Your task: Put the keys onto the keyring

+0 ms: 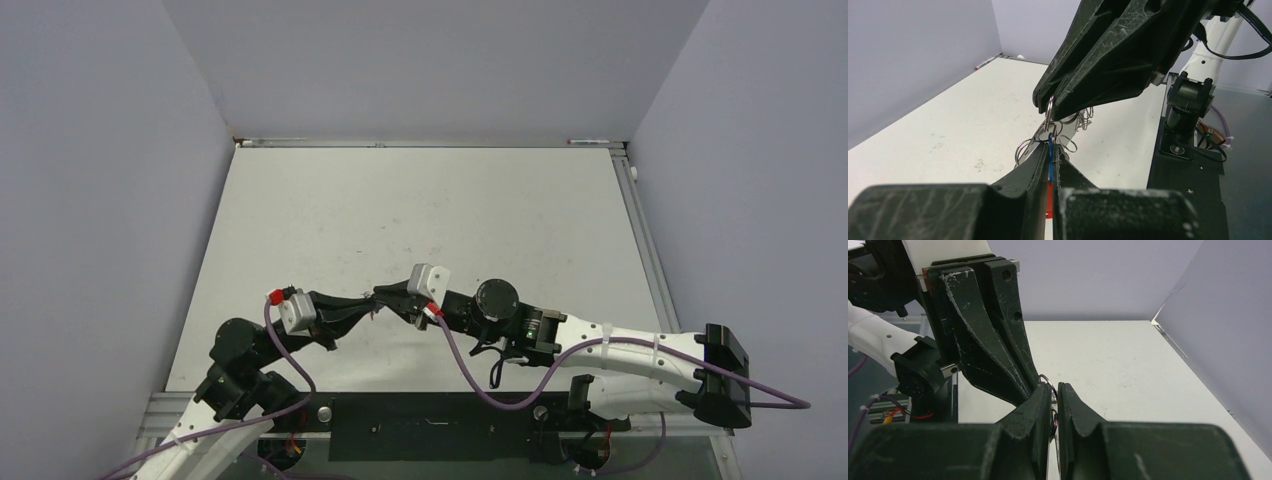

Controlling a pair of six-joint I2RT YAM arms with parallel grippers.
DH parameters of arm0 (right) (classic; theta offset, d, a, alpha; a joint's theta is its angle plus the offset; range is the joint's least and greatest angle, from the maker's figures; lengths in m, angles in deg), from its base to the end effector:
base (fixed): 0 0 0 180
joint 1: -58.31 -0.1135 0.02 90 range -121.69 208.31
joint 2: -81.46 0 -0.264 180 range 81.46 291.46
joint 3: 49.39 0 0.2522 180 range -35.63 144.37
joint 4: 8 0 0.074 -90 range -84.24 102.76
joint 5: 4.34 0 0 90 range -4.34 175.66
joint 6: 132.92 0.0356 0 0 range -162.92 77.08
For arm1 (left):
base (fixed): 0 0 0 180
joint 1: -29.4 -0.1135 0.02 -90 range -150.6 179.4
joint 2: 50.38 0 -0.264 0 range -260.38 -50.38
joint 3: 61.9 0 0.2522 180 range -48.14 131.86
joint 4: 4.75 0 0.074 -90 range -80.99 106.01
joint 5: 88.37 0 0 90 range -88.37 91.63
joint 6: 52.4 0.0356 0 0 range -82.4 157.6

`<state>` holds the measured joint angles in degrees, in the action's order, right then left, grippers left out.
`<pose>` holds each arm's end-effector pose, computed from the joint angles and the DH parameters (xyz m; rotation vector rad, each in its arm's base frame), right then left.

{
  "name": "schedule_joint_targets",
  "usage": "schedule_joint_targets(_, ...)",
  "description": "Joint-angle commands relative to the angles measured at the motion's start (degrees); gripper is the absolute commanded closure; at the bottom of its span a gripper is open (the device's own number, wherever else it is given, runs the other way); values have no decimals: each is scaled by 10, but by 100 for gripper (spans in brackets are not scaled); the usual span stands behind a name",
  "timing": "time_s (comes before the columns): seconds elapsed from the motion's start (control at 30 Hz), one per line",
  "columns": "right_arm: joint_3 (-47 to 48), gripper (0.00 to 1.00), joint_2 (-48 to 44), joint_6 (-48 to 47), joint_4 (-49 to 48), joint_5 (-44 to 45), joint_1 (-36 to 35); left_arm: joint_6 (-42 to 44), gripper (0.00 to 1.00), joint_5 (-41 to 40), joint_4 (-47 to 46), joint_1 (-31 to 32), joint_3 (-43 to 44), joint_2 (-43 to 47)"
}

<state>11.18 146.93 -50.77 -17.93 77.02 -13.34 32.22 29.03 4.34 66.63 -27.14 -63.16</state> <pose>0.0801 0.2584 0.3417 -1.0985 1.1192 1.0020 0.0692 -0.0732 0.2899 0.7808 1.2054 -0.9380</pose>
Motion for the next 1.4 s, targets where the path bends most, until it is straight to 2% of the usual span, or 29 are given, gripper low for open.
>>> schedule_joint_targets(0.0,28,95,9,-55,-11,22,-16,-8,100,0,14,-1,33,-10)
schedule_joint_targets(0.47,16,93,-7,-123,53,63,-15,5,100,-4,86,-1,80,-52)
schedule_joint_targets(0.57,15,88,-10,-128,70,75,-15,7,100,-6,98,-1,88,-60)
schedule_joint_targets(0.77,7,67,-34,-125,92,83,-10,19,100,-29,122,-1,101,-73)
schedule_joint_targets(0.9,6,57,-46,-116,114,73,-6,21,100,-48,133,-2,109,-84)
schedule_joint_targets(1.2,-26,55,-79,-92,91,84,2,-25,100,-114,115,-1,131,-126)
schedule_joint_targets(1.37,-44,55,-89,-74,73,143,12,-70,100,-141,58,-1,133,-179)
